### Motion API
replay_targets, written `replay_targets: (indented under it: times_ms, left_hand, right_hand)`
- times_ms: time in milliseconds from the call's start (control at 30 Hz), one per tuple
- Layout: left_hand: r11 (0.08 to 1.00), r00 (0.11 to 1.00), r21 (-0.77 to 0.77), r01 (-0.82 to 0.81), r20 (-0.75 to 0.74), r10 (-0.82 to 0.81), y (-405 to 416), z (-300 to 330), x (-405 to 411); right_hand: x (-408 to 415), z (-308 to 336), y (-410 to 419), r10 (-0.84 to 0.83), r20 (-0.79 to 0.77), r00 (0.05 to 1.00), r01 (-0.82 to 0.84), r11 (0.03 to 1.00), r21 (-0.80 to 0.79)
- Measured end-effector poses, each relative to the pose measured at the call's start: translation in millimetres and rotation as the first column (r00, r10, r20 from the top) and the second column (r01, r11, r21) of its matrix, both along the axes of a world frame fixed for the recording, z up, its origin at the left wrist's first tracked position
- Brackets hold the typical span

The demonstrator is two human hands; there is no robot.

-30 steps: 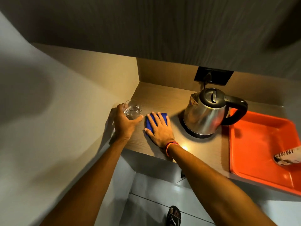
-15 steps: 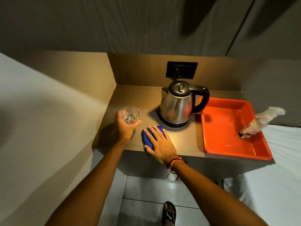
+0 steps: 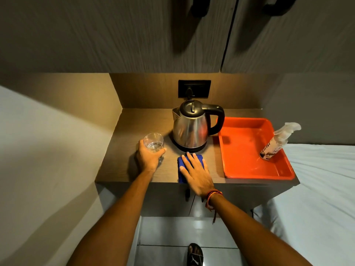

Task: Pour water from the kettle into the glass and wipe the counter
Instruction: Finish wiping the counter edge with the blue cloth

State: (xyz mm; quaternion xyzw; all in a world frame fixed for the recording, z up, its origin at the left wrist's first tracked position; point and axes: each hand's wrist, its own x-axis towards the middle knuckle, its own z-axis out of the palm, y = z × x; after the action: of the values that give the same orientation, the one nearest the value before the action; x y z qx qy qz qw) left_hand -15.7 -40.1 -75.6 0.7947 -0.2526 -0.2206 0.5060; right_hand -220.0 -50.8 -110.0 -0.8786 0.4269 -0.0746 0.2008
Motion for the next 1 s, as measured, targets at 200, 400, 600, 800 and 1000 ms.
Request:
replay_targets:
  times_ms: [200, 400, 600, 800, 1000]
  left_hand:
    - [0.96, 0.98, 0.2, -0.199, 0.013, 0.2, 14.2, -14.1, -18.1]
    - [0.935, 0.998, 0.354, -0.025, 0.07, 0.0, 31.7, -12.8, -91.2]
    - [0.975, 0.972, 0.22, 0.024, -0.233, 0.029, 20.0, 8.2, -115.8]
    - [0.992, 0.929, -0.075, 0.106, -0.347, -0.126, -4.7, 41.9, -160.3]
    - [0.94, 0.929, 0.02, 0.339, -0.165, -0.332, -43.9, 57.1, -212.3]
  right_hand:
    - [-5.3, 19.1, 4.3, -0.604, 0.294, 0.741, 0.525, 0.794, 0.306]
    - [-0.7, 36.5, -4.0, -0.822, 0.175, 0.541, 0.587, 0.519, 0.622]
    - [-4.7, 73.5, -6.9, -0.874, 0.262, 0.41, 0.412, 0.433, 0.802]
    - [-54.6, 112.4, -32.1, -0.849, 0.447, 0.282, 0.559, 0.524, 0.642]
    - [-128.5, 105.6, -61.0, -0.868, 0.426, 0.256, 0.677, 0.475, 0.562]
